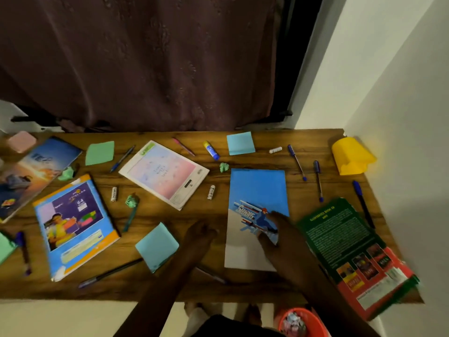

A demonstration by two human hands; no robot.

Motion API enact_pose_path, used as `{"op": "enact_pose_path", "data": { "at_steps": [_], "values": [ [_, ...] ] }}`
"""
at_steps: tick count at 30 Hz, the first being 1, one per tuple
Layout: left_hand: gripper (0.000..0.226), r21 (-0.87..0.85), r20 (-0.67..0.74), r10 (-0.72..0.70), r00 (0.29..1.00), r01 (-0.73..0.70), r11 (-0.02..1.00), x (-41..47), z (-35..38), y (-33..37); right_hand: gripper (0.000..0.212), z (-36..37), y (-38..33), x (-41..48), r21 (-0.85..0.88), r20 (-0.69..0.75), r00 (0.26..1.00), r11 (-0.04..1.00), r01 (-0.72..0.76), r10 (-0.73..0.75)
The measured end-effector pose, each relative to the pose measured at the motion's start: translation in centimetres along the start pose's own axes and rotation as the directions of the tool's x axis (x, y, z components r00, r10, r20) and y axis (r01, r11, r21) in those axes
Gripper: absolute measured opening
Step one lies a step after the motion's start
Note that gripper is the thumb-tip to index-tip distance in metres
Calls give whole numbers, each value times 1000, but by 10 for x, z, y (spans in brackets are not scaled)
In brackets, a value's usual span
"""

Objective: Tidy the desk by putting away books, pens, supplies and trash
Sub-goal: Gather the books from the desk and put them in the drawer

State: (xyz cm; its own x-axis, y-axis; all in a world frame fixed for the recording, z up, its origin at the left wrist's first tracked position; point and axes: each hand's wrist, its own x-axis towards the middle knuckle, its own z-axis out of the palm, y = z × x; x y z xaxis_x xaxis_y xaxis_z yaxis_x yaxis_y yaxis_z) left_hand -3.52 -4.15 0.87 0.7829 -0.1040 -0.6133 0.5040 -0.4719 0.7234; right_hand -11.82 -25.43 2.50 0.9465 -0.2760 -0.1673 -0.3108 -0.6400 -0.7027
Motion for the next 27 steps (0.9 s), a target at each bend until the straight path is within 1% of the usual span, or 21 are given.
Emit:
{"op": "enact_pose_path", "data": {
  "at_steps": [1,4,5,7,10,12,14,16,19,23,24,27],
  "values": [
    [13,-56,-47,11,999,-13,998,1,-8,1,52,4,-7,7,-12,14,999,999,41,-41],
    [39,-207,-122,15,992,-40,978,5,-33,5,54,15,-37,32,-18,52,995,997,81,-80],
    [42,-245,-143,24,989,-59,968,8,-42,6,54,17,-49,40,-18,63,993,994,104,-103],
    [42,-278,-204,47,978,-104,955,13,-58,7,54,23,-72,55,-22,100,984,988,154,-151],
    [47,-314,-264,55,963,-140,939,23,-80,7,43,31,-105,80,-13,154,962,973,231,-227],
    [52,-345,-284,49,957,-149,927,29,-92,5,44,46,-119,102,-7,188,956,973,232,-227],
    [57,-360,-300,21,954,-134,923,37,-101,5,47,65,-126,124,-46,220,949,970,239,-224],
    [60,-376,-304,-13,953,-107,920,44,-107,6,53,85,-132,145,-121,232,950,962,243,-211],
    [57,-392,-288,-47,957,-73,917,54,-112,8,63,105,-142,164,-261,246,950,931,257,-193],
    [46,-425,-257,-38,966,-78,902,60,-117,9,70,129,-141,183,-499,265,945,811,304,-191],
    [44,-432,-245,-31,969,-81,898,59,-117,8,71,133,-138,186,-533,267,947,790,301,-180],
    [37,-454,-218,-13,976,-90,886,60,-120,4,70,142,-135,192,-581,249,960,773,255,-129]
  ]
}}
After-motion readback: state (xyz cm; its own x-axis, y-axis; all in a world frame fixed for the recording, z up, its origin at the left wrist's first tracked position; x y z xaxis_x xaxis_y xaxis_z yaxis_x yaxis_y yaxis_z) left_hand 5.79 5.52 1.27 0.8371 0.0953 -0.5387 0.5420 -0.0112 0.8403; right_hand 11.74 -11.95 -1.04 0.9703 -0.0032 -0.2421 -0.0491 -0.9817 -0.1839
